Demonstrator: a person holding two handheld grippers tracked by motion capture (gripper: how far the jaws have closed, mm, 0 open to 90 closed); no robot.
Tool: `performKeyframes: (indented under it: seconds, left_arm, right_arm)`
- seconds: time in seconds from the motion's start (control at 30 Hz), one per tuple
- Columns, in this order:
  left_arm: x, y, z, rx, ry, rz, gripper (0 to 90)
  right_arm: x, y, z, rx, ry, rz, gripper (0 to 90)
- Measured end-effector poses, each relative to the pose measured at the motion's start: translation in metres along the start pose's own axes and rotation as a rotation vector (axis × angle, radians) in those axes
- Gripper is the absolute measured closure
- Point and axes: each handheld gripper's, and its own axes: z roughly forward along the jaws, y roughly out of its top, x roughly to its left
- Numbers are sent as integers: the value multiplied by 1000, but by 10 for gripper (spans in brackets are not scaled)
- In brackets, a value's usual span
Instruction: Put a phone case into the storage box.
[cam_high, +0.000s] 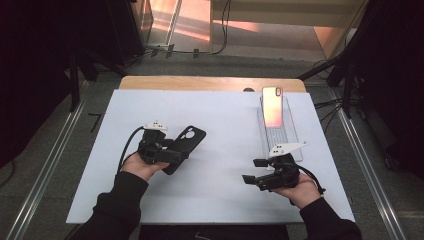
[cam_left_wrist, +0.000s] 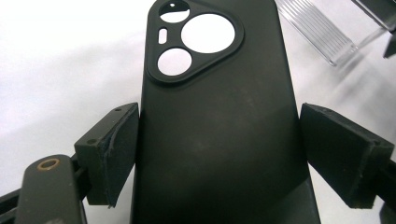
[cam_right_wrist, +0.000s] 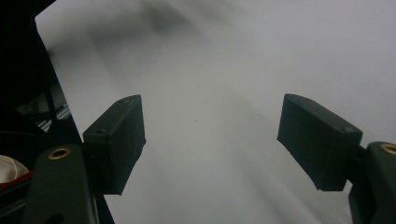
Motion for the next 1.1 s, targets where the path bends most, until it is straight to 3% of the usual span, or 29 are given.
performKeyframes:
  seconds: [0.17,0.3,0.57,0.77,1.0,1.1]
  left_arm:
    - [-19,-3,-5,-32,-3,27,151]
    - [-28,-6,-5,-59,10,26,150]
    - [-33,-10,0,-121,39,-5,150]
    - [-38,-15,10,-159,55,15,150]
    - [-44,-19,18,-206,84,48,149]
    - [-46,-19,20,-232,72,49,149]
  right_arm:
    - [5,7,1,-19,-5,8,216]
    - [7,14,3,-21,-5,30,216]
    - [11,27,4,-33,13,69,215]
    - [10,39,8,-57,-5,130,215]
    - [11,52,12,-66,-9,145,216]
    - [12,58,15,-69,-12,148,216]
